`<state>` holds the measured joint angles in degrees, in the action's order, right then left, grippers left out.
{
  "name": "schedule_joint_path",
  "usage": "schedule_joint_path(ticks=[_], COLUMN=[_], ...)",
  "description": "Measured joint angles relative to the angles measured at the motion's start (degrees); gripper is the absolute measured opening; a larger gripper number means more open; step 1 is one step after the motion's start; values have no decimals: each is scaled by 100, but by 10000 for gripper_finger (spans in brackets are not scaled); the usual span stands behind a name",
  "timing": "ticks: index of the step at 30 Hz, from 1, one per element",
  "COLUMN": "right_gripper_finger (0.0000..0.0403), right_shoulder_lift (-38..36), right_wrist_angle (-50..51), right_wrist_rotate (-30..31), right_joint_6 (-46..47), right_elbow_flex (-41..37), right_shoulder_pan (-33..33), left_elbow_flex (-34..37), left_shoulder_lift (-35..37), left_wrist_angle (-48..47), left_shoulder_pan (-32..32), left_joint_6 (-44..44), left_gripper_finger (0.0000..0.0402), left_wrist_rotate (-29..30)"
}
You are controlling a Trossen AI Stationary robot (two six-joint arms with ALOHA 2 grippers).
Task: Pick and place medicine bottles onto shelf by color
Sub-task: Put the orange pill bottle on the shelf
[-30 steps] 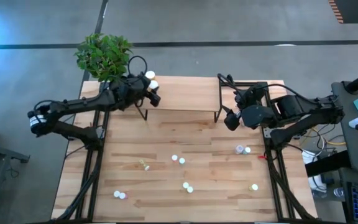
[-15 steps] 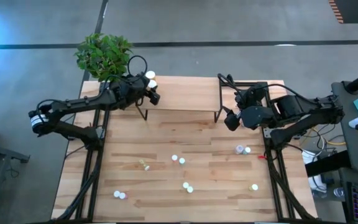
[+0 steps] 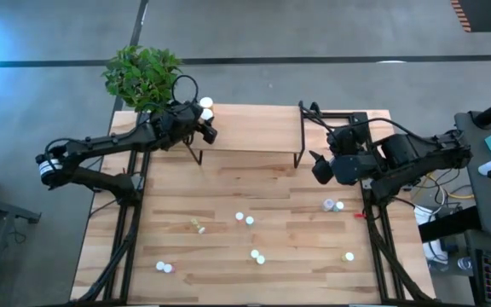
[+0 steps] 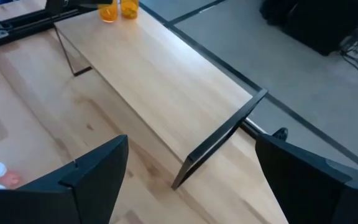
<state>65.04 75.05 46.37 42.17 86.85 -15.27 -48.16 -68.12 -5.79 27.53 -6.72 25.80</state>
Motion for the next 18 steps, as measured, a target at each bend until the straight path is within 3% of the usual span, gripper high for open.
schedule_joint_path(ticks=[12,18], right_gripper_finger=[343,343], right_shoulder_lift=[0,0], right_wrist_angle=[-36,-31], right_wrist_rotate=[16,16], right_joint_6=[146,328], right_elbow_flex=[0,0], right_shoulder_pan=[-78,-250], left_elbow_flex=[188,81], left_shoulder_lift=[-124,31], left_wrist_angle=[-125,-281], left_shoulder_pan=[0,-26], left_joint_6=[-149,-28], left_gripper_finger=[270,285], left_wrist_rotate=[7,10])
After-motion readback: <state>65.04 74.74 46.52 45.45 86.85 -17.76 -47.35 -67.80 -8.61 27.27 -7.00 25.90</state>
